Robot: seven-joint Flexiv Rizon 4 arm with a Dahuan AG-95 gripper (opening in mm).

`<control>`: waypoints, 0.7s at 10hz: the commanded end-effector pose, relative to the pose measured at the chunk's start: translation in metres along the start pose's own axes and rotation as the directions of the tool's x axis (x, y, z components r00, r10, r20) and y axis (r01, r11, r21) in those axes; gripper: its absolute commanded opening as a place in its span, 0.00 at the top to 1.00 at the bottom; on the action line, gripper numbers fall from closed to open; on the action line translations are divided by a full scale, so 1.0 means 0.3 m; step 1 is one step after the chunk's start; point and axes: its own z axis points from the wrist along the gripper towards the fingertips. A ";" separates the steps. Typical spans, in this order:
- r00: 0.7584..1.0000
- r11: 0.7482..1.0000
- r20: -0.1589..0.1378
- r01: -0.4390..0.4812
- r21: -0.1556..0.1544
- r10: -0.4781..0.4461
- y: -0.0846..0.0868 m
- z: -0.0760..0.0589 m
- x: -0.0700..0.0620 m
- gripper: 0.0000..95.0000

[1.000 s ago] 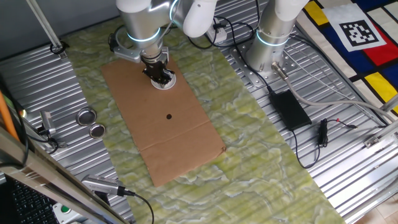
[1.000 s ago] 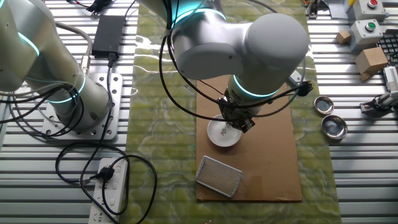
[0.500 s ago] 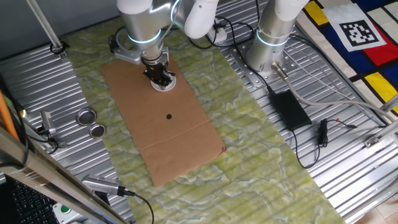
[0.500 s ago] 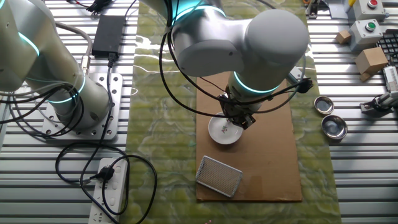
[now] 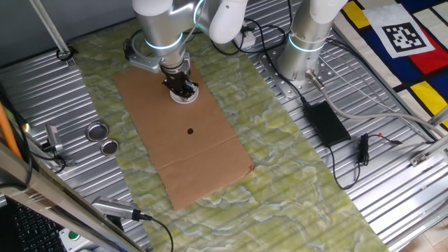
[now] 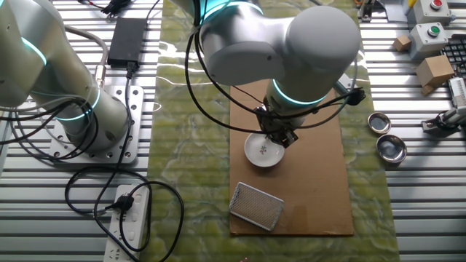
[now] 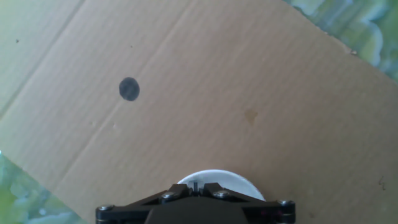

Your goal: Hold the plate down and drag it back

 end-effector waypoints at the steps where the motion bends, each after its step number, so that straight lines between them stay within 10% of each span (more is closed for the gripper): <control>1: 1.000 1.000 0.002 -0.005 -0.001 0.005 0.005 -0.002 -0.002 1.00; 7: 1.000 1.000 0.011 -0.029 -0.007 0.029 0.040 -0.001 -0.022 1.00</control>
